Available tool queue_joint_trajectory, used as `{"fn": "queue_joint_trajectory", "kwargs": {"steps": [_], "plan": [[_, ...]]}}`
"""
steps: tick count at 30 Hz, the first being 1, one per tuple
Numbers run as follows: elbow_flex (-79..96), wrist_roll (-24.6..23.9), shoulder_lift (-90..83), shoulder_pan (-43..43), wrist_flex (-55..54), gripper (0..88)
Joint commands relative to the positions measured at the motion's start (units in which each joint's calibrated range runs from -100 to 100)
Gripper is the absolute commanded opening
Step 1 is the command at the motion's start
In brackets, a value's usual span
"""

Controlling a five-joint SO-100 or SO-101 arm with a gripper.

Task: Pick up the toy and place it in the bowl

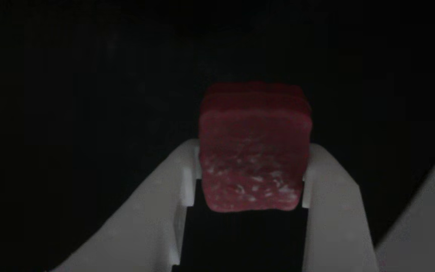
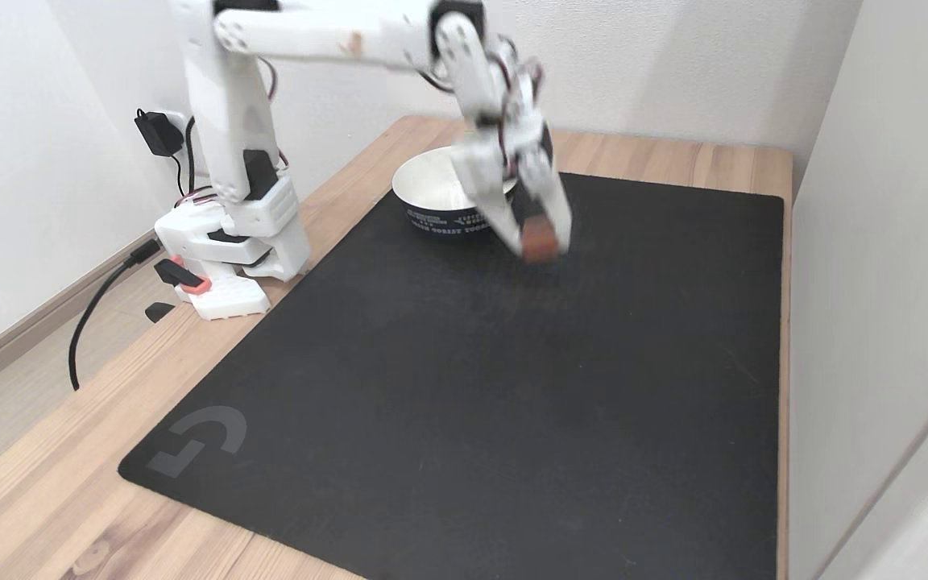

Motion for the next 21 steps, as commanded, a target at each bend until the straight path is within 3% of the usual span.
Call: {"fn": "queue_joint_trajectory", "kwargs": {"steps": [1,14,21], "plan": [[4.5,2.6,-8.5,-5.8,-0.8,2.3],[31.4,7.2,-28.1,-28.3,-10.2,2.3],[38.3,8.8,-30.8,-31.3,-10.2,2.3]]}}
